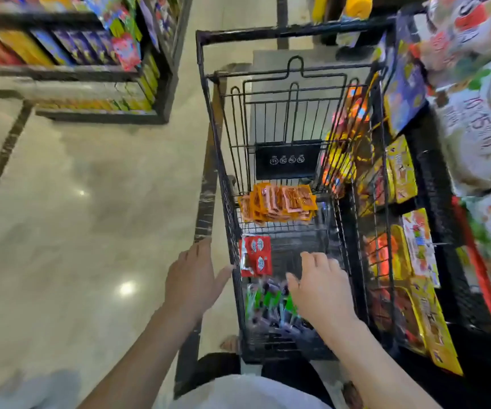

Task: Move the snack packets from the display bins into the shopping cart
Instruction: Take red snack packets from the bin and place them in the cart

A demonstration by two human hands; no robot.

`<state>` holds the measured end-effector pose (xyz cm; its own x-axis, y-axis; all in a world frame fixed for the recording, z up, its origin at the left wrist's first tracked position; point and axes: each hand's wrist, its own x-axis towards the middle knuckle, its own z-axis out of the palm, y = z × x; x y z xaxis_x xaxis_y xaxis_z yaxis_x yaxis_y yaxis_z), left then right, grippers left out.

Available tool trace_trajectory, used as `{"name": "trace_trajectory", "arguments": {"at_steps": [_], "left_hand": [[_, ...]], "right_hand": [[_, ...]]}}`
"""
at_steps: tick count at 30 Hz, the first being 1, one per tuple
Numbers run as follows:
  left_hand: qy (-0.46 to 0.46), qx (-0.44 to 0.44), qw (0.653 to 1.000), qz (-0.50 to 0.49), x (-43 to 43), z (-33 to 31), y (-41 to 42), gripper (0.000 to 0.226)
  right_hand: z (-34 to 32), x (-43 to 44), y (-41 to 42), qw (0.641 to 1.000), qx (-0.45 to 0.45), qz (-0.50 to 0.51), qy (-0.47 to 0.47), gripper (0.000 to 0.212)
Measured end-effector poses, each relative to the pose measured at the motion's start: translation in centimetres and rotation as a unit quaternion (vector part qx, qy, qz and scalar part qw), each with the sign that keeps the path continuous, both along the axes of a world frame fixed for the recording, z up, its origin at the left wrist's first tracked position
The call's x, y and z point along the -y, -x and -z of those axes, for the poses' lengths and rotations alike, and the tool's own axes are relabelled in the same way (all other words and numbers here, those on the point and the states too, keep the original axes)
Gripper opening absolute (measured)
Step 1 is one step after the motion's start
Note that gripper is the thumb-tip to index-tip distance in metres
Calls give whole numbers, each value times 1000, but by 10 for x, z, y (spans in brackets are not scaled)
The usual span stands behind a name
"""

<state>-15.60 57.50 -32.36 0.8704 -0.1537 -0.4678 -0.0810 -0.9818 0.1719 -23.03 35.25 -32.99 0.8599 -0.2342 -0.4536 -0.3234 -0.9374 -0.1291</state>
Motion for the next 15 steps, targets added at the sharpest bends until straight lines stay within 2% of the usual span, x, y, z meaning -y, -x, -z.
{"name": "trace_trajectory", "arguments": {"at_steps": [3,7,9,12,15], "left_hand": [[77,-28,989,-122,18,37,-21,91],[152,-16,959,-240,43,88,-46,89],[165,-3,950,-264,52,112,-55,80],[158,14,946,-282,60,140,-60,53],[174,46,937,-301,62,156,-56,47]], "right_hand": [[47,12,-38,999,-20,-2,-35,68],[118,13,-75,994,-65,5,-85,68],[154,9,-86,990,-92,15,-107,66],[208,2,-99,983,-126,27,-131,63],[259,-8,-107,974,-161,43,-154,66]]}}
